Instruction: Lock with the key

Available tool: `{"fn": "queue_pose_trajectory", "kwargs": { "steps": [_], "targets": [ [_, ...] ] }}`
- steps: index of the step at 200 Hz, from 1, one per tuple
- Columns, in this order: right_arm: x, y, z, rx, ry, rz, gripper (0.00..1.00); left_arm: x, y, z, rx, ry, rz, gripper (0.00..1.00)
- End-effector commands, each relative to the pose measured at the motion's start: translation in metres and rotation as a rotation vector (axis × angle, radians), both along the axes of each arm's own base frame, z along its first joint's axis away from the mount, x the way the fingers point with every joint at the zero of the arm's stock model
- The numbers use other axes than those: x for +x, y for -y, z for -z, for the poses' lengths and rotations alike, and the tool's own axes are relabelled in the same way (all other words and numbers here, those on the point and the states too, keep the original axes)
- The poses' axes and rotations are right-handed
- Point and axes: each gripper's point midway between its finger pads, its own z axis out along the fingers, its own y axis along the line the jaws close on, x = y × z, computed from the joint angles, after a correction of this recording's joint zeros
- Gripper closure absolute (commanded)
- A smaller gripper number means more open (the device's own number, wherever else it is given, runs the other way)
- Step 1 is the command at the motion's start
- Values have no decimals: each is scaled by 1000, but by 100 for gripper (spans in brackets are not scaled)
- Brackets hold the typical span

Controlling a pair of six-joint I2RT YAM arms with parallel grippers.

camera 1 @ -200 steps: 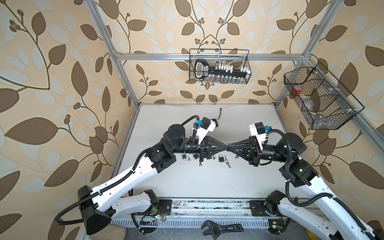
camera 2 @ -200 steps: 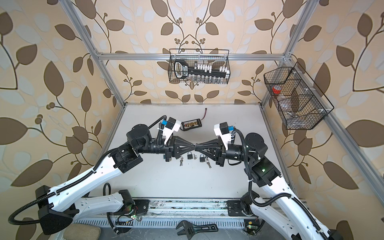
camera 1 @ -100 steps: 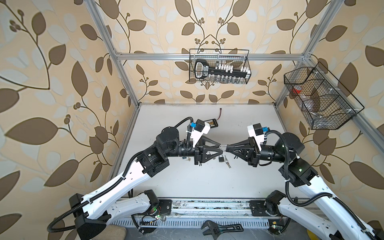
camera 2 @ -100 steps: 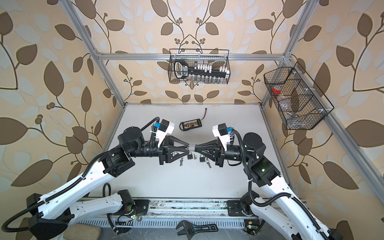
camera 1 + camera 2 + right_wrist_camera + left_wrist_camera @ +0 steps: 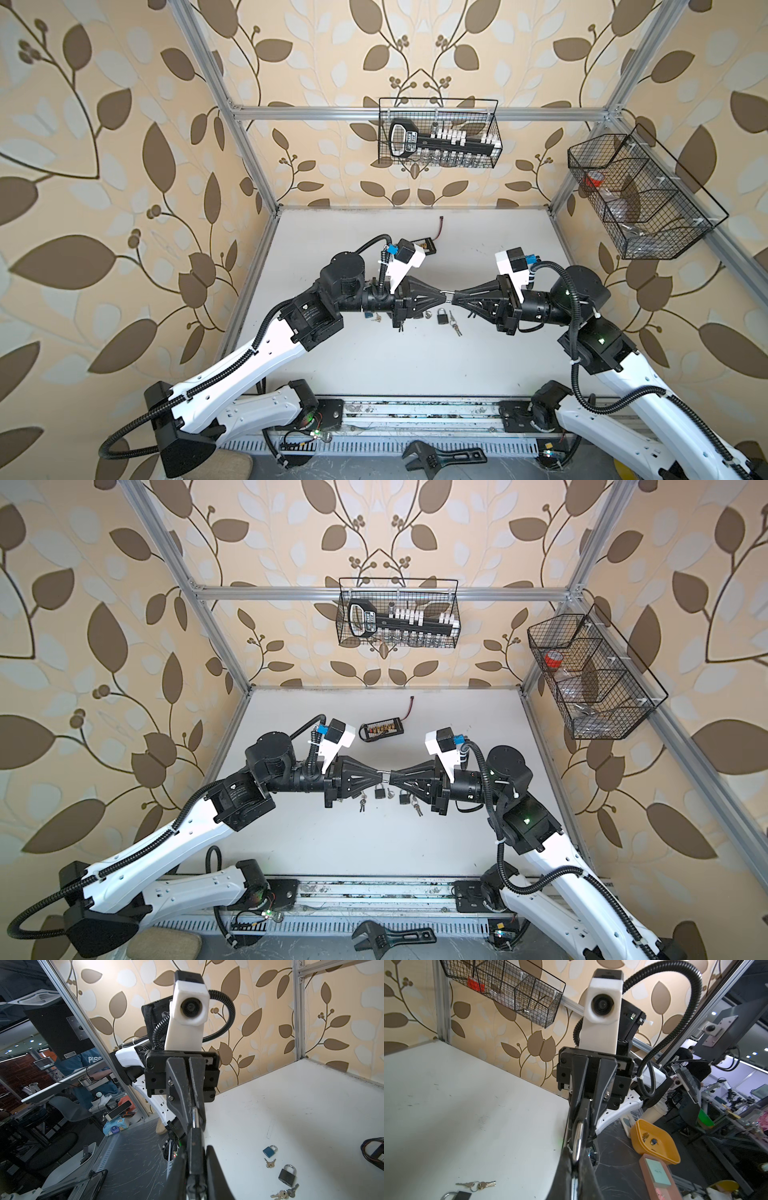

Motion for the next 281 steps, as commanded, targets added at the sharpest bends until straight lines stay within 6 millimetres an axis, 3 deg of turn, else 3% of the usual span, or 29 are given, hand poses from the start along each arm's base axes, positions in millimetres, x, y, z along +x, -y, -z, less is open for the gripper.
{"fn": "queue_pose_trajectory", "kwargs": {
  "steps": [1,43,99,131,158,217,273,281],
  "targets": [
    [-4,2,-17,19,51,3,100,-8,-1,-20,-51,52,30,100],
    [-4,-2,-21,50,32,-31,100,-9,7,-13,-46,22,75,100],
    [-11,-14,-26,123,-12,-121,100,-9,41,14,-16,-63,187,100],
    [-12,-16,-23,106,3,-107,100,-9,48,14,-18,-63,207,100],
    [-11,-11,-26,71,48,-57,100,-3,37,9,-27,-29,117,100],
    [-14,0,-27,41,104,-2,100,12,-17,-14,-90,3,-30,100],
    [-18,1,-29,42,107,-13,100,8,-24,-22,-92,19,-33,100],
    [-20,1,-30,44,109,-22,89,8,-23,-22,-92,15,-30,100]
  ]
}}
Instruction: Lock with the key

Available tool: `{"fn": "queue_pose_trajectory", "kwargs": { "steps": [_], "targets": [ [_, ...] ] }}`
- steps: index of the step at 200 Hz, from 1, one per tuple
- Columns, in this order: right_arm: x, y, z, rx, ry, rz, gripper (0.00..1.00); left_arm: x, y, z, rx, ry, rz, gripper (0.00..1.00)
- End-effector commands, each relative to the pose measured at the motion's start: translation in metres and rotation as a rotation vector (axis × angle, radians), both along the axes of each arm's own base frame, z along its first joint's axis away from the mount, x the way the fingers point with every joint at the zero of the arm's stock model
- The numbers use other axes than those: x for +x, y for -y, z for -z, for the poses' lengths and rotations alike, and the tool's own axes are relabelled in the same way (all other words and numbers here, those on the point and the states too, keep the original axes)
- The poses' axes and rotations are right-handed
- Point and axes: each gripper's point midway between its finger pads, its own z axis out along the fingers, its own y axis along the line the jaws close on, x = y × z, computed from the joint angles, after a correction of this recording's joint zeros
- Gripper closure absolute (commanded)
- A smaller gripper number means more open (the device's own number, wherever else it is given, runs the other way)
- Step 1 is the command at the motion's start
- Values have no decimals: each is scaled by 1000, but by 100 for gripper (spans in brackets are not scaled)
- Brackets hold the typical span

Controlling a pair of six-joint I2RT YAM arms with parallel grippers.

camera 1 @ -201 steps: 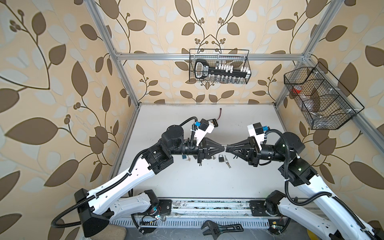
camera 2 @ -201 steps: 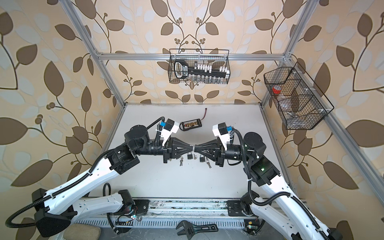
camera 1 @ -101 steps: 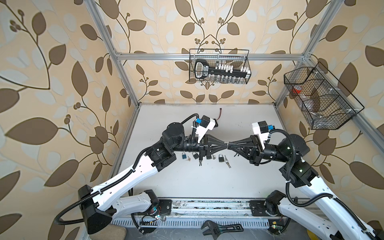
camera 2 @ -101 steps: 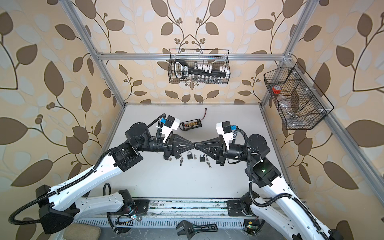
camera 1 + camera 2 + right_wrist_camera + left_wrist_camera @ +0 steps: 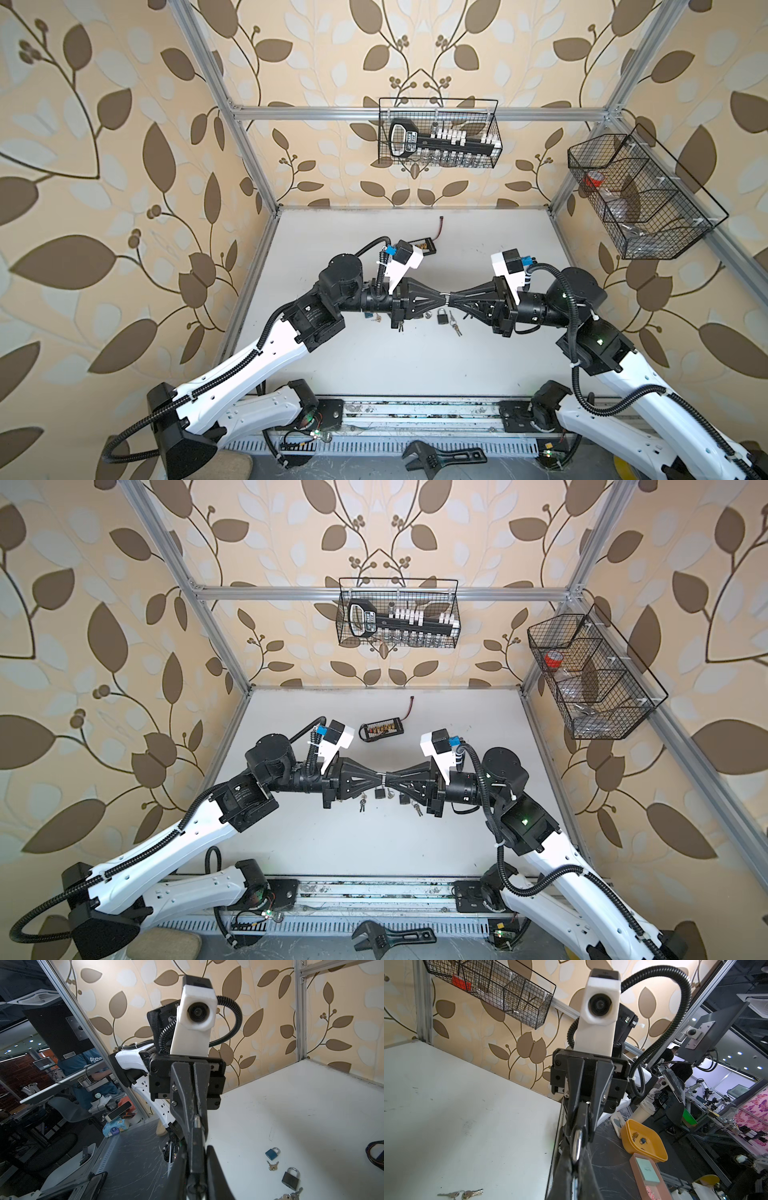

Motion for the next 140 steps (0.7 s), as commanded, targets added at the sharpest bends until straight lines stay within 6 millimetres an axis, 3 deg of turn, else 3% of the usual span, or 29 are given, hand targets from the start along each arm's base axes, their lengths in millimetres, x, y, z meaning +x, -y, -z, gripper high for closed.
{"fn": "queue_pose_trajectory", "kwargs": {
  "steps": [1,19,40,104,140],
  "targets": [
    [-16,9,-29,43,108,-23,87,5,-18,-23,-48,36,-62,100],
    [-16,11,-30,42,111,-2,59,5,-18,-24,-54,36,-58,100],
    [-7,21,-30,54,113,91,48,5,-19,-24,-55,38,-63,100],
    [-2,21,-23,49,48,87,47,1,-16,-23,-53,29,-25,100],
    [-3,18,-26,46,53,65,60,-3,-13,-23,-55,25,15,100]
  ]
}}
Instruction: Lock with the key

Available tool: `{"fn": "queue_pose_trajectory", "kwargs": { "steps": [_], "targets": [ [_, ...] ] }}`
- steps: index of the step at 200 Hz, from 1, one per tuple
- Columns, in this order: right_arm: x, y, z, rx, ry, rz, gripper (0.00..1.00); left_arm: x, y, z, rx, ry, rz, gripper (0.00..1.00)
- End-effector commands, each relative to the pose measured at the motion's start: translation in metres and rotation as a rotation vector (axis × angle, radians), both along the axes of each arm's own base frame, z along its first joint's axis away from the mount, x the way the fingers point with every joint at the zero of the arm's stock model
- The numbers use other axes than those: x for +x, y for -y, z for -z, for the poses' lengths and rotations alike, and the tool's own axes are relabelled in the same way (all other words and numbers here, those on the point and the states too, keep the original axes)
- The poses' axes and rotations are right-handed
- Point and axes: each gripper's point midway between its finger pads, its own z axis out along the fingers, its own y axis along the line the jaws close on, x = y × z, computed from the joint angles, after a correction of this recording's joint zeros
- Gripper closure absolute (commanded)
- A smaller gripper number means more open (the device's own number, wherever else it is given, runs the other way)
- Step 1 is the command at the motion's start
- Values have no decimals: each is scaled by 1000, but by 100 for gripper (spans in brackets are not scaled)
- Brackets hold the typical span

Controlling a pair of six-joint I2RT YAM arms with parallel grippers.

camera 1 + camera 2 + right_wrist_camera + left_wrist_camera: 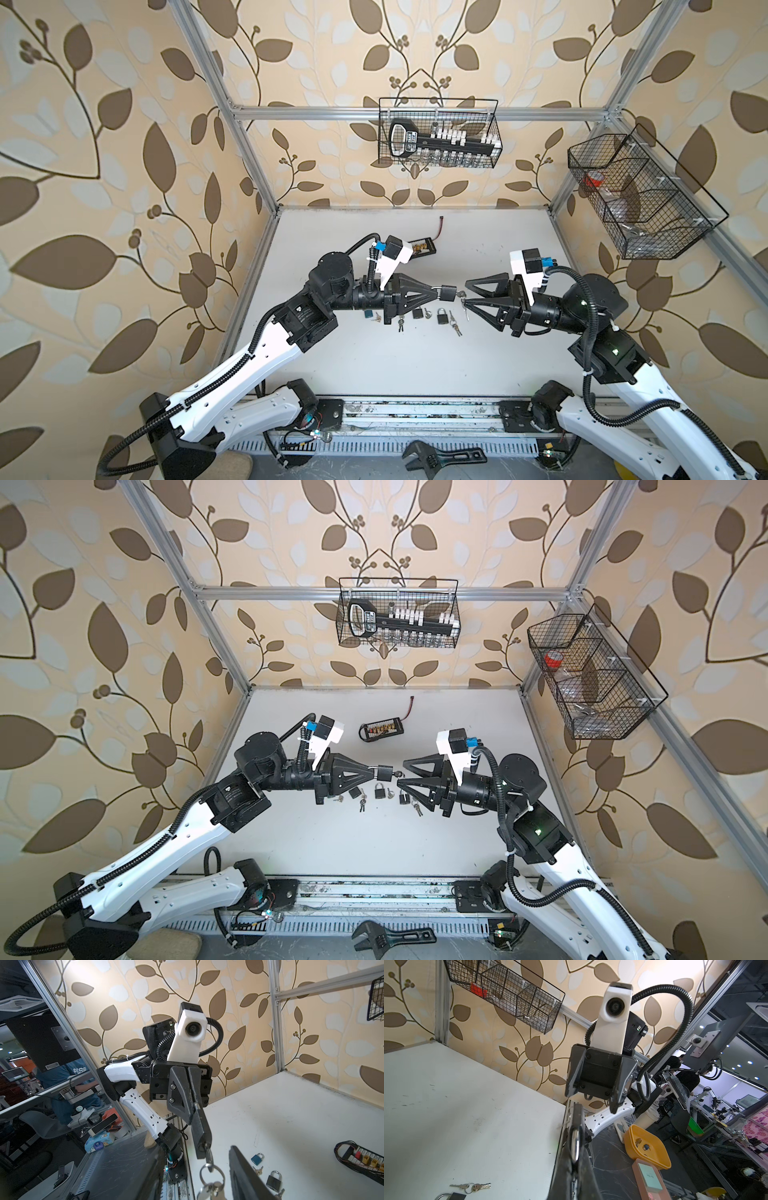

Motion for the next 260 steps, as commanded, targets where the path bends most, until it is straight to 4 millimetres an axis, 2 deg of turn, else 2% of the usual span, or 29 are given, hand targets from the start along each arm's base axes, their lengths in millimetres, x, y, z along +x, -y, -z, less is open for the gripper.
{"fn": "queue_pose_trajectory", "kwargs": {
  "steps": [1,17,40,68,100,260],
  "targets": [
    [-8,1,-14,16,26,-32,60,-7,-2,-19,-52,44,42,100],
    [-7,-2,-10,9,14,-44,64,-8,-2,-19,-53,46,43,100],
    [-8,-3,-7,7,6,-54,82,-8,-3,-20,-54,49,40,100],
    [-7,-4,-4,0,-2,-64,85,-7,-3,-21,-56,53,31,100],
    [-7,-4,-3,-1,-2,-59,100,-4,-5,-21,-57,59,6,100],
    [-7,15,-8,-19,59,48,100,-2,-15,-22,-24,86,-55,100]
  ]
}}
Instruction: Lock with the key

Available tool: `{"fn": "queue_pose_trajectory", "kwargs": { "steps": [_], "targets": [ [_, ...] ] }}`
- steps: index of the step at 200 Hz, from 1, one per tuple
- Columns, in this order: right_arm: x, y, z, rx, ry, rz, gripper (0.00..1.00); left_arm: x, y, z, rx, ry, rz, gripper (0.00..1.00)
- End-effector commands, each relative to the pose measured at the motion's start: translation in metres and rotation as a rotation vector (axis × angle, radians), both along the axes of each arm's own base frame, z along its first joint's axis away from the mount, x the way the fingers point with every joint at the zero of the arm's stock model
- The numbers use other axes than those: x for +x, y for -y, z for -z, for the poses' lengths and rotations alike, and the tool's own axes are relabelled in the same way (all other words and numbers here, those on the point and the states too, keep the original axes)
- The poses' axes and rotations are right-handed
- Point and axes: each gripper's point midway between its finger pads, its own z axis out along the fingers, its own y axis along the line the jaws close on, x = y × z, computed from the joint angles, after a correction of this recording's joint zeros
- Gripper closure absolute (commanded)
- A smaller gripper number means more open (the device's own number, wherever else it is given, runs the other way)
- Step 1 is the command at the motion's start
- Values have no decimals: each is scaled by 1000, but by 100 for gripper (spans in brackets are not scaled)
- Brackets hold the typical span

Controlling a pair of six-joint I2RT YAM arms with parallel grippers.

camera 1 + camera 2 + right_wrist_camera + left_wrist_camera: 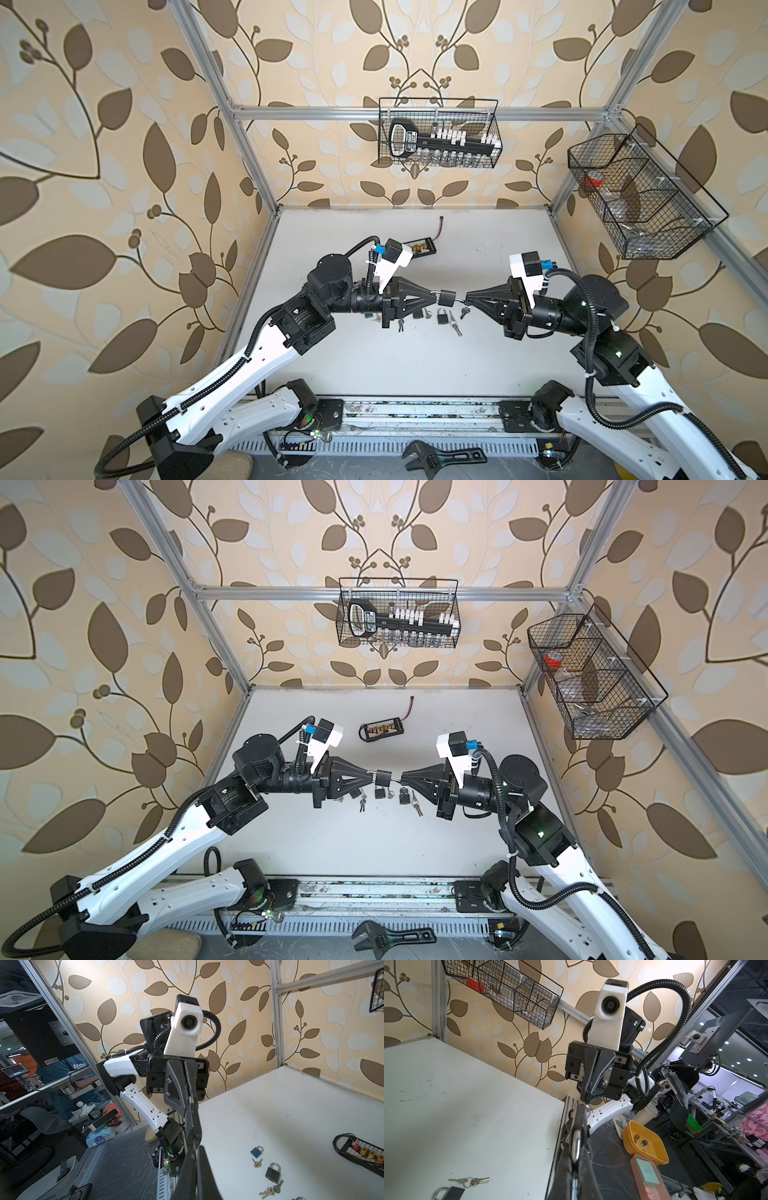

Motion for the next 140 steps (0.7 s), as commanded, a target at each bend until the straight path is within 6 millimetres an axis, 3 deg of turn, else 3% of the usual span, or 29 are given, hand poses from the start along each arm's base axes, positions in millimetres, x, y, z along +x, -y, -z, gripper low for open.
{"fn": "queue_pose_trajectory", "kwargs": {
  "steps": [1,35,80,100,140],
  "targets": [
    [-2,8,-12,3,51,34,100,0,-10,-24,-41,82,-36,100],
    [-1,16,-13,-14,74,88,100,0,-14,-19,-1,78,-57,100],
    [24,44,6,-76,70,335,100,13,-17,-4,88,61,-128,100],
    [40,61,25,-112,19,468,100,22,-13,4,126,41,-146,100],
    [64,85,92,-179,-166,667,100,44,13,40,255,-43,-104,100]
  ]
}}
